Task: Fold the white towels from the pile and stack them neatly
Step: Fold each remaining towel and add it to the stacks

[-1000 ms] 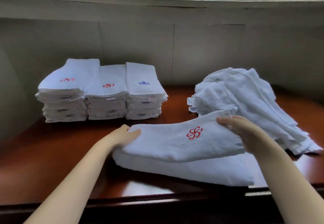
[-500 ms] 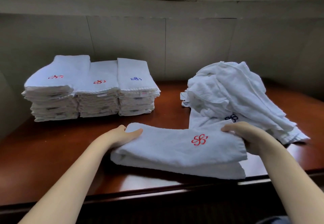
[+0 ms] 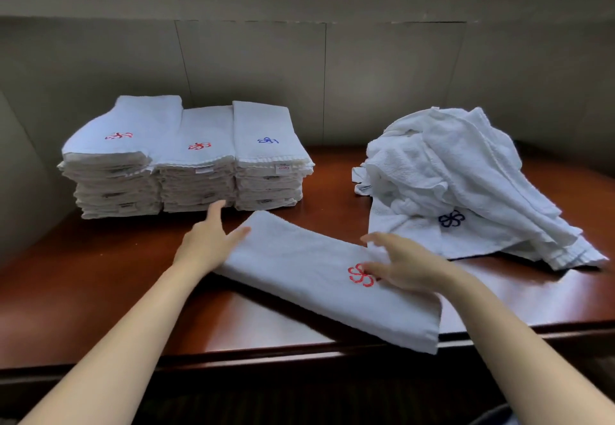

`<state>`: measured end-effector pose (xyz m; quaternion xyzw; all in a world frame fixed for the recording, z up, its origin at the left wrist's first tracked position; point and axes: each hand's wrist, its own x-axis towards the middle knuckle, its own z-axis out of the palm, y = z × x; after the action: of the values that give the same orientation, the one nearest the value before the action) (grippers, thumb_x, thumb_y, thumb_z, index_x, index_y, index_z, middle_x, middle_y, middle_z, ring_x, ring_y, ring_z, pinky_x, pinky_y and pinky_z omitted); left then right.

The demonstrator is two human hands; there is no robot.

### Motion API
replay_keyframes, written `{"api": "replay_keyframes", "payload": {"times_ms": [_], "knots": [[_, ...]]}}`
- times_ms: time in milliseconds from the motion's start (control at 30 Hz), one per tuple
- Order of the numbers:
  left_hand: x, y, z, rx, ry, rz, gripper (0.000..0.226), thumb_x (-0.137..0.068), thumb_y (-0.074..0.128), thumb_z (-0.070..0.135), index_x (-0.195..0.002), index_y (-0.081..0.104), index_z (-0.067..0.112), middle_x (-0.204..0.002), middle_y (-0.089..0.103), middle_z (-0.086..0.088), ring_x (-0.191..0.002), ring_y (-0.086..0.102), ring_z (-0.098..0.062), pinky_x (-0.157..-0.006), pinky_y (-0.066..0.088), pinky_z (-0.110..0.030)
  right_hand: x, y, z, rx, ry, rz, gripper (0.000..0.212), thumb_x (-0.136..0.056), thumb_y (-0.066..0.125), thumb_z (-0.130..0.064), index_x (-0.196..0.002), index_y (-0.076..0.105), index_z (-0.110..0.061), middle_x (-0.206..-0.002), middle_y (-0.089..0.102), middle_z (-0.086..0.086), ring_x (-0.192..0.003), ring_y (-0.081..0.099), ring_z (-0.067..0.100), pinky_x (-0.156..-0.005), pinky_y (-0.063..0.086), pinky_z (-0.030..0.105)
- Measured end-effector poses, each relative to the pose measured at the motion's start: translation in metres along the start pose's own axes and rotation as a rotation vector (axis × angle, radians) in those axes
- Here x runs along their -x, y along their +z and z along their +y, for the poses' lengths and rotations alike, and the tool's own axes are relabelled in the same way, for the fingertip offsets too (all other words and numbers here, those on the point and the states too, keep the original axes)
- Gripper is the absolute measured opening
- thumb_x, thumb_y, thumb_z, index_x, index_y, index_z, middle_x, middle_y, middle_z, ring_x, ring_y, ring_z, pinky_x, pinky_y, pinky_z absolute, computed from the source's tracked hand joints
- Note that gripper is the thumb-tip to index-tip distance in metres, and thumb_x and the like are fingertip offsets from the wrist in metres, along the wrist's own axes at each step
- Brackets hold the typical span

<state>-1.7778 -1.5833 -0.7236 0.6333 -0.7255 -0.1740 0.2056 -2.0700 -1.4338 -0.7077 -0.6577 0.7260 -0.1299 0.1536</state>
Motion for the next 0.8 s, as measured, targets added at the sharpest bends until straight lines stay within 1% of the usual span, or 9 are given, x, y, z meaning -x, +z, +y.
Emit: {"api": "replay_keyframes", "payload": {"times_ms": [100,233,300,367,433,500,600,667,800], "knots": [[0.0,-0.005,-0.003,0.051,-0.229,-0.05,0.087,-0.084,0.05,0.067,-0.147,0.023,0.014,-0.136,0.051,-0.016,-0.114,0.054,-0.036,-0.092,0.048,-0.04,-0.009,0.011,-0.015,0.07,-0.023,-0.03,0.046,-0.092,0.052,-0.042,-0.134,0.041,-0.028,-0.131,0.054,0.003,-0.119,0.051,0.02,-0.095,0.038,0.029],[0.011,-0.013,0.001,0.358,-0.323,-0.374,0.09,-0.078,0.072,0.041,-0.148,0.019,0.021,-0.114,0.055,-0.003,-0.081,0.062,-0.019,-0.051,0.051,-0.025,-0.012,0.004,-0.022,0.001,0.048,-0.111,0.046,-0.089,0.055,-0.039,-0.132,0.041,-0.027,-0.106,0.069,-0.003,-0.096,0.061,0.01,-0.094,0.046,0.03],[0.009,-0.014,-0.001,0.618,-0.29,-0.355,0.098,-0.075,0.079,0.017,-0.15,0.016,0.022,-0.122,0.053,-0.005,-0.088,0.061,-0.017,-0.057,0.054,-0.026,-0.013,-0.001,-0.027,0.05,0.071,-0.171,0.041,-0.088,0.056,-0.042,-0.124,0.045,-0.026,-0.108,0.067,-0.003,-0.091,0.059,0.011,-0.087,0.046,0.027],[0.008,-0.009,-0.003,0.851,-0.252,-0.163,0.1,-0.078,0.076,0.005,-0.152,0.009,0.018,-0.133,0.051,-0.017,-0.097,0.064,-0.024,-0.08,0.055,-0.033,-0.012,-0.001,-0.034,0.094,0.068,-0.218,0.029,-0.088,0.057,-0.046,-0.106,0.049,-0.025,-0.107,0.062,-0.002,-0.092,0.057,0.016,-0.076,0.046,0.029],[0.009,-0.002,-0.003,0.867,-0.261,-0.006,0.091,-0.085,0.07,0.011,-0.152,0.008,0.014,-0.137,0.048,-0.021,-0.098,0.065,-0.027,-0.092,0.051,-0.036,-0.012,0.005,-0.044,-0.008,0.074,-0.305,0.023,-0.089,0.056,-0.046,-0.09,0.05,-0.024,-0.089,0.06,-0.003,-0.079,0.06,0.017,-0.064,0.05,0.027],[0.012,0.004,-0.001,0.819,-0.264,-0.035,0.081,-0.09,0.065,0.021,-0.152,0.012,0.01,-0.133,0.051,-0.022,-0.092,0.065,-0.026,-0.085,0.054,-0.034,-0.015,0.015,-0.054,-0.179,0.081,-0.345,0.024,-0.091,0.057,-0.042,-0.081,0.05,-0.021,-0.077,0.058,-0.002,-0.062,0.059,0.015,-0.051,0.051,0.023],[0.022,0.001,0.008,0.732,-0.233,-0.182,0.077,-0.091,0.062,0.025,-0.152,0.014,0.018,-0.119,0.06,-0.018,-0.084,0.067,-0.024,-0.063,0.055,-0.027,-0.029,0.027,-0.064,-0.317,0.057,-0.177,0.022,-0.088,0.061,-0.035,-0.098,0.049,-0.019,-0.086,0.057,-0.002,-0.066,0.053,0.01,-0.053,0.043,0.021],[0.029,-0.004,0.014,0.659,-0.215,-0.287,0.081,-0.089,0.064,0.024,-0.151,0.012,0.029,-0.116,0.062,-0.012,-0.078,0.07,-0.021,-0.056,0.056,-0.027,-0.038,0.031,-0.069,-0.413,0.057,-0.131,0.036,-0.087,0.062,-0.033,-0.117,0.046,-0.021,-0.096,0.052,-0.003,-0.077,0.051,0.009,-0.061,0.038,0.021],[0.038,-0.013,0.011,0.661,-0.21,-0.557,0.09,-0.087,0.068,0.017,-0.15,0.008,0.039,-0.107,0.067,-0.004,-0.085,0.07,-0.024,-0.065,0.059,-0.031,-0.048,0.031,-0.069,-0.729,0.129,-0.216,0.057,-0.086,0.067,-0.021,-0.135,0.038,-0.029,-0.118,0.04,-0.001,-0.098,0.048,0.012,-0.074,0.038,0.022]]}}
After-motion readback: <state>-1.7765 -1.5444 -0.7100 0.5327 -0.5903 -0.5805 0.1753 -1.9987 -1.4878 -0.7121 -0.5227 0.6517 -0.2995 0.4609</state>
